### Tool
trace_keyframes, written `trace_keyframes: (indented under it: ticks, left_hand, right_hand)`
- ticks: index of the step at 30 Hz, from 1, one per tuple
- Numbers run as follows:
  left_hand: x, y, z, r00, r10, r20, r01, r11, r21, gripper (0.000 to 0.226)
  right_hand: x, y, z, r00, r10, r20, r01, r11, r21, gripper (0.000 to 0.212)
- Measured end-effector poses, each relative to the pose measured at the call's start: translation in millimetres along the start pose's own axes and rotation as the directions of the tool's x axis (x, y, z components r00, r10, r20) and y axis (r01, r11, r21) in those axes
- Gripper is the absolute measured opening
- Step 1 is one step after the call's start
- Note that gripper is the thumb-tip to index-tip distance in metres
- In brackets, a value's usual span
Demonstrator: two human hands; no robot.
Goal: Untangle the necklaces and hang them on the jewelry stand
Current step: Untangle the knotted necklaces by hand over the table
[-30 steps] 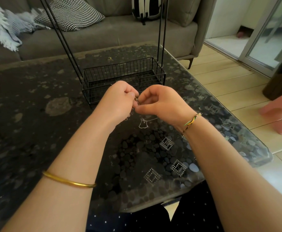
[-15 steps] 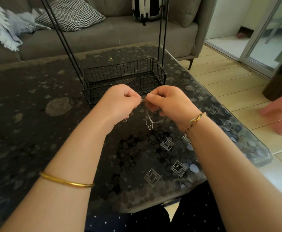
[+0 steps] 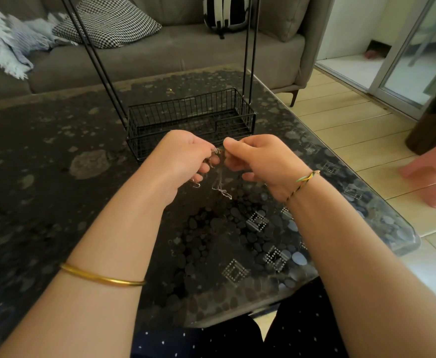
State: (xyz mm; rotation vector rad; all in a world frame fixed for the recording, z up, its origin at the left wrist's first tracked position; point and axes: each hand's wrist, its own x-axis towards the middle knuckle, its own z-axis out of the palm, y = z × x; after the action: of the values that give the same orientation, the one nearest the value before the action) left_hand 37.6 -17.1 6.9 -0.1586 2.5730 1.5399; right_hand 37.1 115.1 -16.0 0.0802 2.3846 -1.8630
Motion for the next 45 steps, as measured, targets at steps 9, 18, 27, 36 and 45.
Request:
trace_keyframes:
  ticks: [9,18,27,36,45]
  left_hand:
    - [3.3,-0.4,1.5,0.998,-0.06,0.018,0.059,0.998,0.034,0.016]
    - [3.2,0.6,0.1,0.997,-0.02,-0.072,0.024,0.998,0.063,0.015]
    - [0.6,1.9,-0.8,0.997,0.015,-0.077,-0.012,0.999,0.034,0.013]
    - [0.8,-3.1,-2.7,0.995,0.083,-0.054,-0.081,0.996,0.029,0.015]
    - [0.6,-3.1,-0.2,0.992,0.104,-0.077,-0.101,0.994,0.04,0.013]
  right_hand:
    - [-0.3,-1.6,1.0,0.993,0.082,0.082,-0.097,0.975,0.202,0.025]
    - [1.5,-4.1,-1.2,0.999,0.036,-0.039,-0.025,0.968,0.249,0.011]
    - [0.7,-3.2,-3.0,0.998,-0.013,-0.054,0.015,0.999,0.033,0.008]
    - [0.1,0.2,1.5,0.993,-0.102,-0.061,0.099,0.993,-0.063,0.013]
    - [-0.9,-6.3,1.8,0.997,0.059,0.043,-0.063,0.992,0.108,0.016]
